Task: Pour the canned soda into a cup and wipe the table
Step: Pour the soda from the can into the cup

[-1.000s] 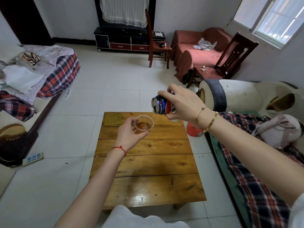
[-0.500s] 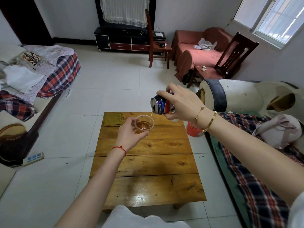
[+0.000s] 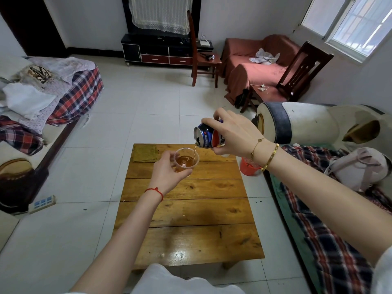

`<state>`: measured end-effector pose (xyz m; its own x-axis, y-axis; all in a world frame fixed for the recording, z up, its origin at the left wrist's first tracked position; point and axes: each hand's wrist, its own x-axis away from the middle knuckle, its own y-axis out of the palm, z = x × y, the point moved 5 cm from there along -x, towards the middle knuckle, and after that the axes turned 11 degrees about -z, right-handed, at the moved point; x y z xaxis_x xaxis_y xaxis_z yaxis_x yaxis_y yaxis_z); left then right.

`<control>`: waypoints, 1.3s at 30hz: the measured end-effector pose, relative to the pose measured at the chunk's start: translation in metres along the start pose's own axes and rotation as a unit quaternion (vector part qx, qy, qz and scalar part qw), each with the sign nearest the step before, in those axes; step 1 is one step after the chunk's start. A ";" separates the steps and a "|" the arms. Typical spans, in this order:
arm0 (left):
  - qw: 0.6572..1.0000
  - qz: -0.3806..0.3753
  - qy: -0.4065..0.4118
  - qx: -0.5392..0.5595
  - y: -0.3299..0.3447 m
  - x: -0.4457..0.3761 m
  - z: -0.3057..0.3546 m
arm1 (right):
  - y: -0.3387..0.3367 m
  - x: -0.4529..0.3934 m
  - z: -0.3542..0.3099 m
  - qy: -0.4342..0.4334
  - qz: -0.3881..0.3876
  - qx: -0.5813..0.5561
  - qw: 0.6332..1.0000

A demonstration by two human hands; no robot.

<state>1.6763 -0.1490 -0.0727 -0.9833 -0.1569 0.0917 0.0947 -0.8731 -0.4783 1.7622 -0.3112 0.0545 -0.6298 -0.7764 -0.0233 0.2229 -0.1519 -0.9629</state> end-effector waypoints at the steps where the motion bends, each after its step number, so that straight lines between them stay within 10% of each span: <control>1: 1.000 0.000 0.000 -0.001 0.000 0.000 0.000 | 0.000 0.000 0.000 0.000 0.000 0.000 1.000; 26: 1.000 0.006 0.002 0.005 0.004 0.000 0.004 | 0.004 -0.002 0.005 -0.004 0.008 -0.013 1.000; 39: 0.999 0.018 -0.011 0.028 0.005 -0.003 -0.006 | 0.047 -0.003 0.011 0.061 0.005 -0.286 0.956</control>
<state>1.6787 -0.1499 -0.0802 -0.9757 -0.1979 0.0942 0.1389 -0.8908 -0.4327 1.7823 -0.3228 0.0124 -0.7191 -0.6943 -0.0302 -0.1928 0.2411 -0.9511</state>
